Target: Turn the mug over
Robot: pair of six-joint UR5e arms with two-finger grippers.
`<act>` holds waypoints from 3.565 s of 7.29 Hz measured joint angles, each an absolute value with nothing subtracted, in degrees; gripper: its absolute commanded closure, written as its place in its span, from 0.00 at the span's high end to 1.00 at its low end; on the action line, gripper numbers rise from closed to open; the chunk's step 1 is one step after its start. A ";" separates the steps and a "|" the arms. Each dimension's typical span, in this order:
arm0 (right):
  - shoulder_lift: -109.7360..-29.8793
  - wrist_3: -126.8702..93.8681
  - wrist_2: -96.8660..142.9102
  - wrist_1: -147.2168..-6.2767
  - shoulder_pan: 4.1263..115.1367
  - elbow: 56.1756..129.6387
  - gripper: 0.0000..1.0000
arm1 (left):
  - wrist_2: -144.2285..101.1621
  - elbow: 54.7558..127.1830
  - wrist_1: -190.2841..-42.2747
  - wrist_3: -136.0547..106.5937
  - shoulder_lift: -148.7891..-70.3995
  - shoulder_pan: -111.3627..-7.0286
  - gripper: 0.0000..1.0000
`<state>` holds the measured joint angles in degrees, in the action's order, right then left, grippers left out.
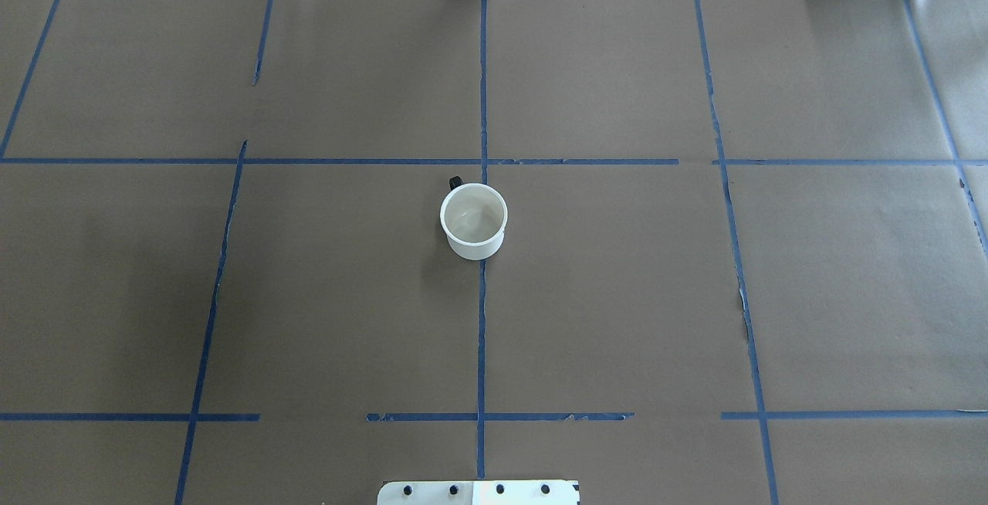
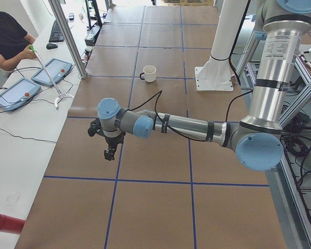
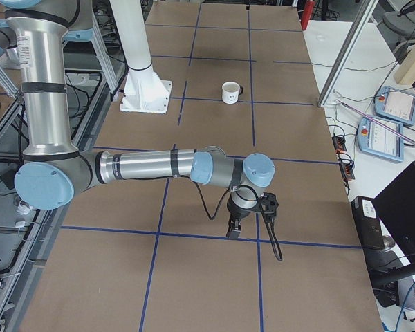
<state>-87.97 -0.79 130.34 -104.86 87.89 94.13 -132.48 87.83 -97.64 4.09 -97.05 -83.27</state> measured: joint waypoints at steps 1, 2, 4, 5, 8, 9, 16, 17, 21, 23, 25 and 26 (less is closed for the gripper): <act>-87.97 -0.79 130.34 -104.85 87.89 94.13 1.00 | -132.70 86.54 -97.48 6.83 -95.33 -86.00 1.00; -87.98 -0.79 130.34 -104.85 87.89 94.13 1.00 | -132.79 86.08 -97.11 7.97 -93.89 -87.99 1.00; -87.98 -0.79 130.34 -104.85 87.89 94.13 1.00 | -132.87 87.15 -94.79 8.22 -92.35 -89.54 1.00; -87.98 -0.79 130.34 -104.86 87.89 94.13 1.00 | -132.88 88.82 -92.80 8.15 -91.99 -89.72 1.00; -87.96 -0.79 130.34 -104.85 87.89 94.13 1.00 | -132.93 92.98 -89.40 8.03 -89.83 -89.93 1.00; -87.95 -0.79 130.34 -104.85 87.89 94.13 1.00 | -133.03 93.37 -89.32 8.06 -88.91 -90.35 1.00; -87.98 -0.79 130.34 -104.85 87.89 94.13 1.00 | -134.84 93.82 -89.04 7.73 -87.93 -92.60 1.00; -87.98 -0.79 130.34 -104.85 87.89 94.13 1.00 | -135.48 93.79 -89.04 7.68 -87.91 -92.63 1.00; -87.98 -0.79 130.34 -104.85 87.89 94.13 1.00 | -135.80 93.78 -89.17 7.73 -88.26 -92.64 1.00; -87.98 -0.79 130.34 -104.85 87.89 94.13 1.00 | -135.66 93.78 -89.23 7.73 -88.45 -92.64 1.00; -87.98 -0.79 130.34 -104.85 87.89 94.13 1.00 | -135.55 93.79 -89.28 7.73 -88.55 -92.63 1.00; -87.98 -0.79 130.34 -104.85 87.89 94.13 1.00 | -135.51 93.83 -89.29 7.73 -88.57 -92.66 1.00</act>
